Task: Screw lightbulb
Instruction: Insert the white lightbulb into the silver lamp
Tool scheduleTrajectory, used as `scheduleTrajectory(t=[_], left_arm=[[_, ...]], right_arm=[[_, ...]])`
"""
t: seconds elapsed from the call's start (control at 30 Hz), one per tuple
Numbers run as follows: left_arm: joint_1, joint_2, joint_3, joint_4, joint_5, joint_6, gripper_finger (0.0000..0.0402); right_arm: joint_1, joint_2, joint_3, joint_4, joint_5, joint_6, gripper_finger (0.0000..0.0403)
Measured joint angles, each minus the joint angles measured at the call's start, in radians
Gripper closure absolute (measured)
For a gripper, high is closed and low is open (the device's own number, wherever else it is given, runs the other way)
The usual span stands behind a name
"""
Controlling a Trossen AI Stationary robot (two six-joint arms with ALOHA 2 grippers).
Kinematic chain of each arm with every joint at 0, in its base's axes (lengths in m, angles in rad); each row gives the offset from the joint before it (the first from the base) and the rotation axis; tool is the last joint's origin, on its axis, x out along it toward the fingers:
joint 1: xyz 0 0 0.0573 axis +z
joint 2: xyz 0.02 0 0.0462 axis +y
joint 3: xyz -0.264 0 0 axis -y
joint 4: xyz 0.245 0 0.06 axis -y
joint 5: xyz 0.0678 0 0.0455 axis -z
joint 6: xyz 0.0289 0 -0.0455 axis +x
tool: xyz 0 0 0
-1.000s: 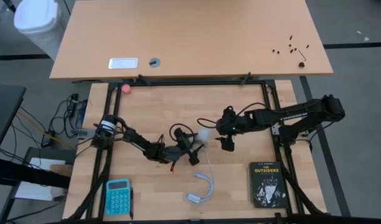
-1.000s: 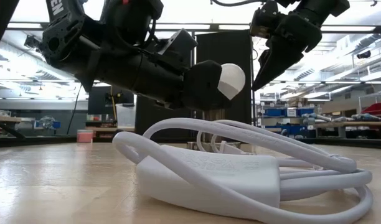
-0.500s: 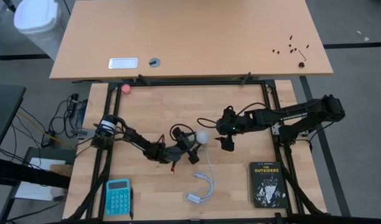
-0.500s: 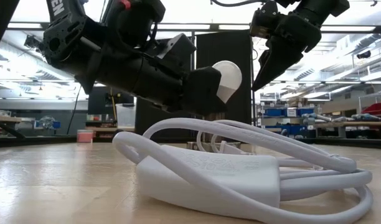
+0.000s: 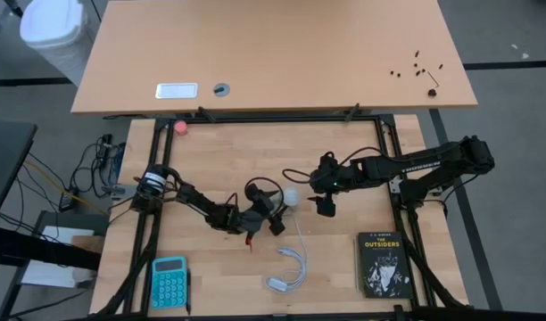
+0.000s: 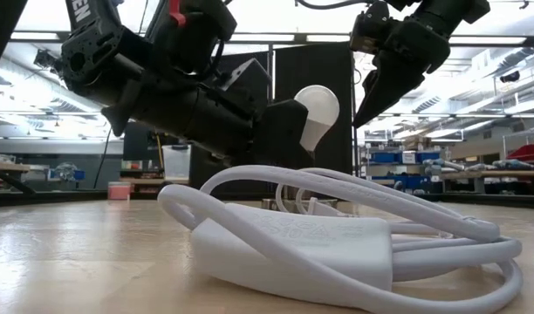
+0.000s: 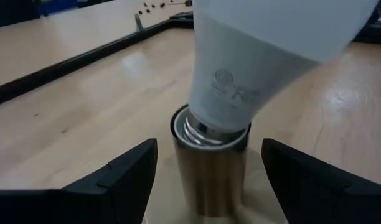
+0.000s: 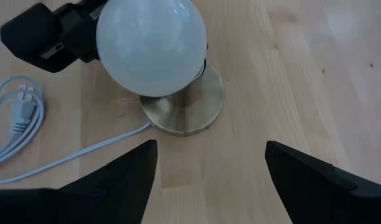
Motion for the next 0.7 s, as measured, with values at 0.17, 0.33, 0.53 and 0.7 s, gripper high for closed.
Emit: scheduleTrajectory(t=[0.17,0.33,0.53,0.7], left_arm=[[0.013,0.001,0.000,-0.015,0.034,-0.001,0.0106],[0.047,0.019,0.000,-0.015,0.081,0.003,0.0106],[0.097,0.018,0.000,-0.010,0.176,0.038,0.0106],[0.132,0.018,0.000,-0.020,0.255,0.118,0.0107]], right_arm=[[0.000,0.000,0.000,0.016,0.000,-0.005,0.0093],[0.000,0.000,0.000,0.019,0.000,-0.008,0.0093],[0.000,0.000,0.000,0.019,0.000,-0.009,0.0093],[0.000,0.000,0.000,0.019,0.000,-0.010,0.0093]])
